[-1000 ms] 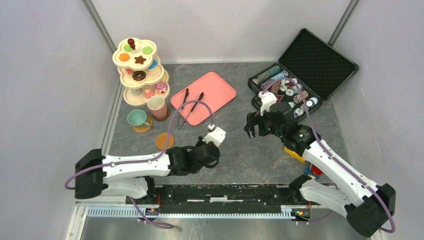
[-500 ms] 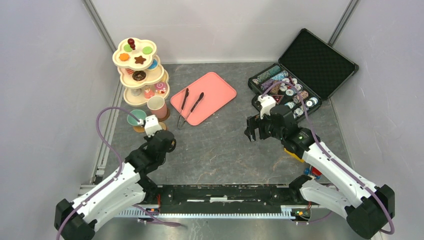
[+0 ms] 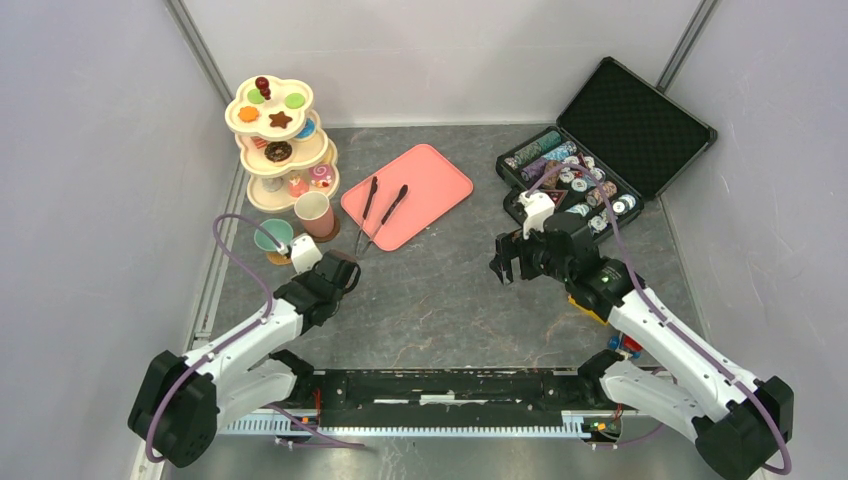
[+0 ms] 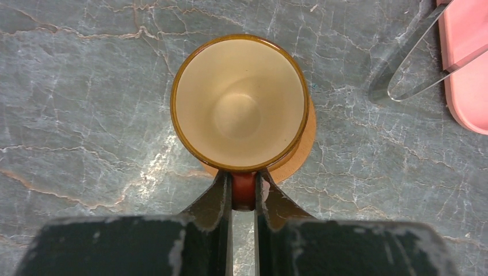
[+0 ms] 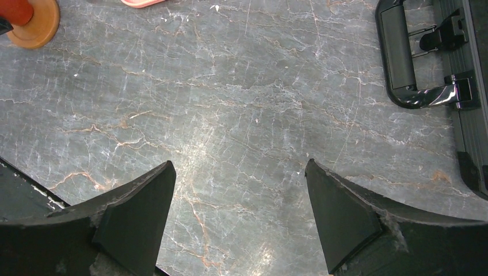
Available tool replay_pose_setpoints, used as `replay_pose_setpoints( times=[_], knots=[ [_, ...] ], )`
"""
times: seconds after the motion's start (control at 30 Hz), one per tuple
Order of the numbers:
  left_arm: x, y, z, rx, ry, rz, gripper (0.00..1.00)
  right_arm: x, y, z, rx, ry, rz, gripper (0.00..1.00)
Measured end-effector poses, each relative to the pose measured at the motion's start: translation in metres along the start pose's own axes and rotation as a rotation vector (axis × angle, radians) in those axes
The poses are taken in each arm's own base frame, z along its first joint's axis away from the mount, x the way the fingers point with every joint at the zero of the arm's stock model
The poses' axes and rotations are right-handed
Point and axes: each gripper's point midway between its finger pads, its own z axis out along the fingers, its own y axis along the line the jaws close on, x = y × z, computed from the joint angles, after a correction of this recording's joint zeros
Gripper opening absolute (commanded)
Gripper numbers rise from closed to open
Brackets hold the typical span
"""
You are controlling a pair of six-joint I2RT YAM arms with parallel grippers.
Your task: Serve the afternoon tea
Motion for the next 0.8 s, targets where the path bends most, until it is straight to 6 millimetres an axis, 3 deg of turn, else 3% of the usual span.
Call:
replay_pose_setpoints(
  times=[0.37,0.43,0.53,0.63,0.8],
  knots=[
    [0.001,-0.009,0.001,0.039,0.003,-0.032,0.02,0.015,0.000,0.004,-0.003,0.033,0.018,0.91],
    [0.001,-0.011,0.001,0.044,0.007,-0.038,0.10,0.016,0.000,0.004,-0.004,0.037,0.022,0.91],
    [0.003,-0.011,0.002,0.036,0.013,-0.056,0.35,0.016,0.001,0.004,-0.008,0.038,0.024,0.92],
    [0.007,-0.009,0.001,0.016,0.038,-0.055,0.52,0.016,0.001,0.004,-0.008,0.039,0.023,0.94],
    [0.014,0.000,-0.005,0.000,0.078,-0.046,0.69,0.013,-0.006,-0.004,0.030,0.029,0.011,0.97]
  ],
)
